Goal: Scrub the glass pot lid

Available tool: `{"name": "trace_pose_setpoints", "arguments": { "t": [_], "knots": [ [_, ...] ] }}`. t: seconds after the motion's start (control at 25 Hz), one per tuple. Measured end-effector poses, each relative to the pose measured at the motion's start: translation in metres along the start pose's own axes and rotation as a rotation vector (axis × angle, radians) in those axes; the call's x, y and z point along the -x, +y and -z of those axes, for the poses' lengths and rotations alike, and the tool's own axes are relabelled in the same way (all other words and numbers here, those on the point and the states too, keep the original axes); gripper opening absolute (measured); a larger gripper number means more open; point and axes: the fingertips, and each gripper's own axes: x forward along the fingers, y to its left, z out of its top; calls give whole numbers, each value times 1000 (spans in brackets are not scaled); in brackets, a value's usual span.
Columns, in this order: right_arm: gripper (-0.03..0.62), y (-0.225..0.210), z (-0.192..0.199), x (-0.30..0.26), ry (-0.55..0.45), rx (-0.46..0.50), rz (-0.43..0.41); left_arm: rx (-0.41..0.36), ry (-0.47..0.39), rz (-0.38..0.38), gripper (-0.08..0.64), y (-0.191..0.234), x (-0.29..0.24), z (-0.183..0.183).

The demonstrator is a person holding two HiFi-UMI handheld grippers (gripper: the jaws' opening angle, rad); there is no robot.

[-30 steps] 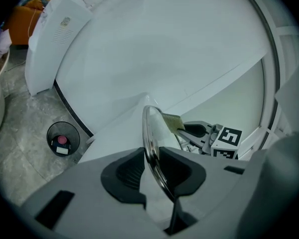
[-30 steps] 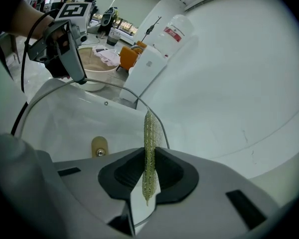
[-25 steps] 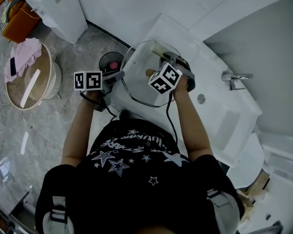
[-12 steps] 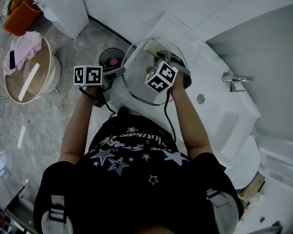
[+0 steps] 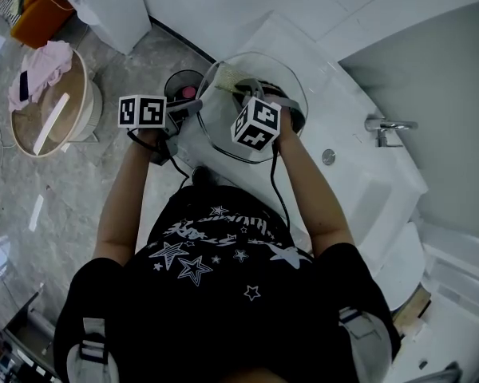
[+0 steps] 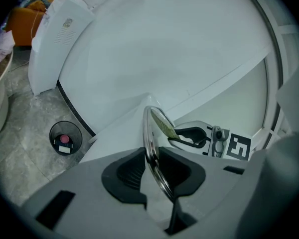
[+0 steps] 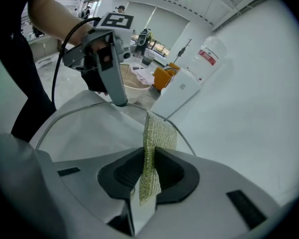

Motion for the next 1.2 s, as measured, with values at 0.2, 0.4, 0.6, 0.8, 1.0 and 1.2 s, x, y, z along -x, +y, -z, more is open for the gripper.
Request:
{"name": "trace_pose_setpoints", "arguments": {
  "t": [0.2,0.4,0.6,0.8,1.0,1.2],
  "knots": [
    [69,23,-8,6,-40,93,-45,3,-11,-14,92,-2,1,1],
    [69,41,-10,12,-75,183,-76,8,-17,-24,92,-3,1,3],
    [69,54,-9,16,-107,260,-90,22,-19,-28,92,-3,1,5],
    [69,70,-7,21,-131,342,-96,41,-27,-36,89,-3,1,6],
    [69,86,-2,30,-162,403,-104,62,-43,-55,84,-1,1,7],
    [69,98,9,40,-182,454,-113,116,-76,-76,74,2,2,5]
  ]
}}
